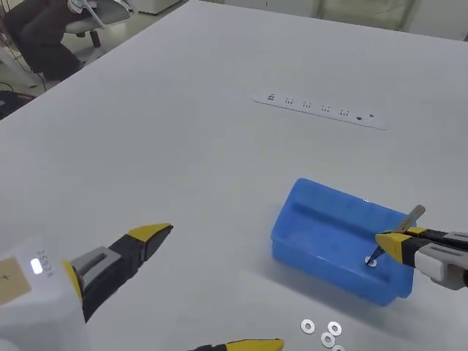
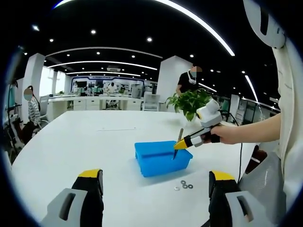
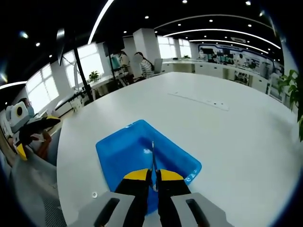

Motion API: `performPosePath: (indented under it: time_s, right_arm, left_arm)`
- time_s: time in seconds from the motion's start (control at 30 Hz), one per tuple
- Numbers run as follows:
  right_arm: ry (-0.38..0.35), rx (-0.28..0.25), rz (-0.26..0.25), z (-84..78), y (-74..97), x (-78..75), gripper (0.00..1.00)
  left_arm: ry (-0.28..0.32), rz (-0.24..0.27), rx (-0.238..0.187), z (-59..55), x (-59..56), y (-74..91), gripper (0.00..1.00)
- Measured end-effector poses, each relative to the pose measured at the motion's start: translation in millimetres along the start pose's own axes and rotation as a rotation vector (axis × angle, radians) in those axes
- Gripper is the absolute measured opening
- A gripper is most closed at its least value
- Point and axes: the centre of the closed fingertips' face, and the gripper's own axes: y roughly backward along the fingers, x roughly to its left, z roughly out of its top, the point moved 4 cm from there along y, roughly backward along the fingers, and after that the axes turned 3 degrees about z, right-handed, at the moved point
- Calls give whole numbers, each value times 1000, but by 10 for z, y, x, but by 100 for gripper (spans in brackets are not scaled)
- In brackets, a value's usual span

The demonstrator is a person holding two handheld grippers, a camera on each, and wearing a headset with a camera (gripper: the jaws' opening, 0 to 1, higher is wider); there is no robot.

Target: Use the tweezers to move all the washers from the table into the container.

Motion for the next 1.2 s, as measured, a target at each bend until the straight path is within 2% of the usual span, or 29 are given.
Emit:
performPosePath:
  time_s: [0.17,0.6,0.87,1.2]
  right_arm:
    - [29,-2,0,-3,0,12,3]
    - [-13,-54,-8,59,154,14,4]
    - [-13,-102,6,195,296,113,4]
    - [1,-124,30,257,437,288,3]
  left_arm:
    - [-8,-4,7,-14,-9,-2,94]
    - [-9,-6,9,-11,-20,12,94]
    - [-12,-6,9,-8,-23,14,94]
    - [-13,-7,11,-5,-31,14,94]
